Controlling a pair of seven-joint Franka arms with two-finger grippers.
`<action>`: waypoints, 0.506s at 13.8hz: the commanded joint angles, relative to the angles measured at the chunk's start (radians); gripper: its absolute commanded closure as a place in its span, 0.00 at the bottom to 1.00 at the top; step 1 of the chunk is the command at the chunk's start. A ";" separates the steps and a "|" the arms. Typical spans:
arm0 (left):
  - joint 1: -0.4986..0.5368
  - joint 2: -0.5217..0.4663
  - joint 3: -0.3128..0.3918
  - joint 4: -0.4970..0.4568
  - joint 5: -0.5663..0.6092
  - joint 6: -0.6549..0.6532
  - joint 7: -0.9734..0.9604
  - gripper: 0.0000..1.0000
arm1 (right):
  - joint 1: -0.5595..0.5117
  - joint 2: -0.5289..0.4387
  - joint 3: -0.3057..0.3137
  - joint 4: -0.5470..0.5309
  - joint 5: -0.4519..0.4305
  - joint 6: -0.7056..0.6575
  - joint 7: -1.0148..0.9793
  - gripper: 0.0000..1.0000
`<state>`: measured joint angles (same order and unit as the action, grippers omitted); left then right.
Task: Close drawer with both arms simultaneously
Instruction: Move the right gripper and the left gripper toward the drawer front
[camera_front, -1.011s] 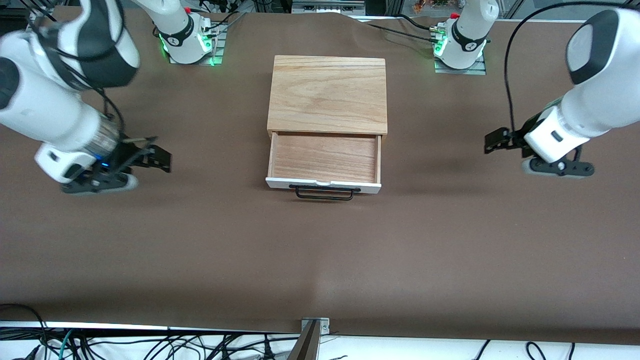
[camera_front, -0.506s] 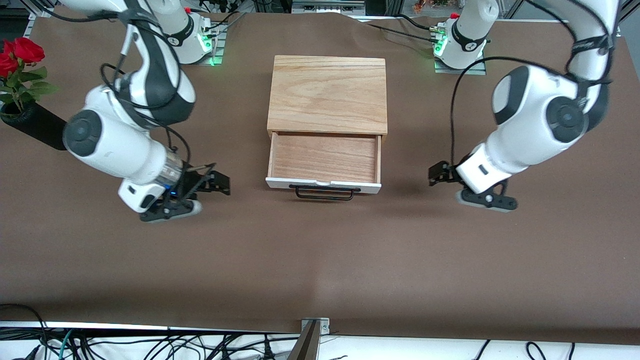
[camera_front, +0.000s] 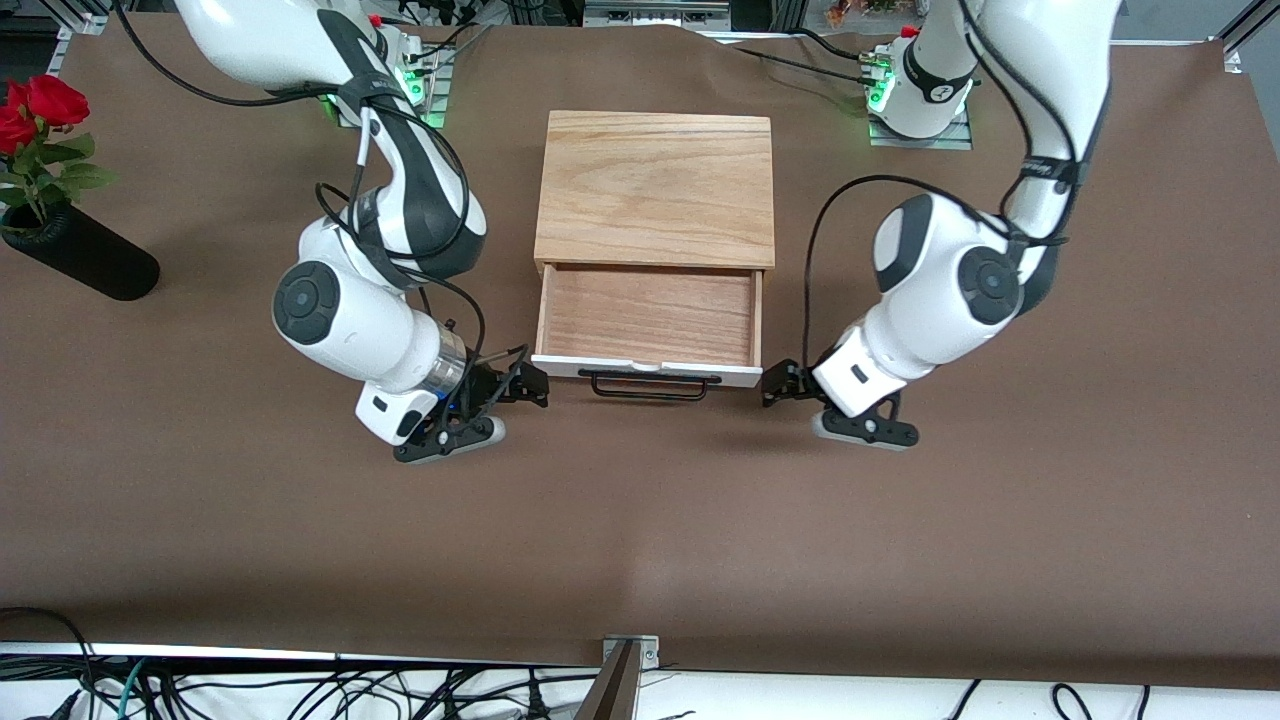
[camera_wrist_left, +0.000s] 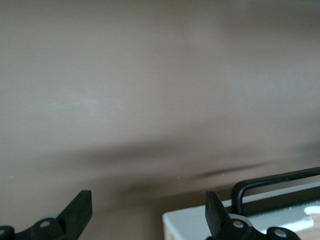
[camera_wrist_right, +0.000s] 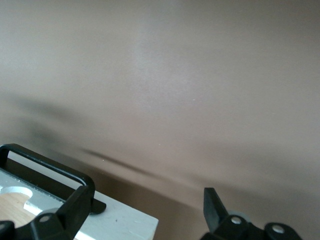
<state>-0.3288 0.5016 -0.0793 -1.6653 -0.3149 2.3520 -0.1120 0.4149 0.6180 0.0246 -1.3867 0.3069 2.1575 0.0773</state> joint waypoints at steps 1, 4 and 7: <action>-0.067 0.044 0.012 0.044 -0.029 0.015 -0.008 0.00 | 0.002 0.037 0.043 0.032 0.018 0.015 -0.002 0.00; -0.108 0.058 0.013 0.041 -0.093 0.015 -0.015 0.00 | 0.008 0.060 0.060 0.031 0.057 0.015 -0.001 0.00; -0.119 0.094 0.012 0.042 -0.087 0.018 -0.008 0.00 | 0.013 0.072 0.060 0.032 0.061 0.016 -0.001 0.00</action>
<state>-0.4302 0.5546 -0.0772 -1.6522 -0.3788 2.3792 -0.1328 0.4299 0.6690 0.0792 -1.3851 0.3482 2.1736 0.0775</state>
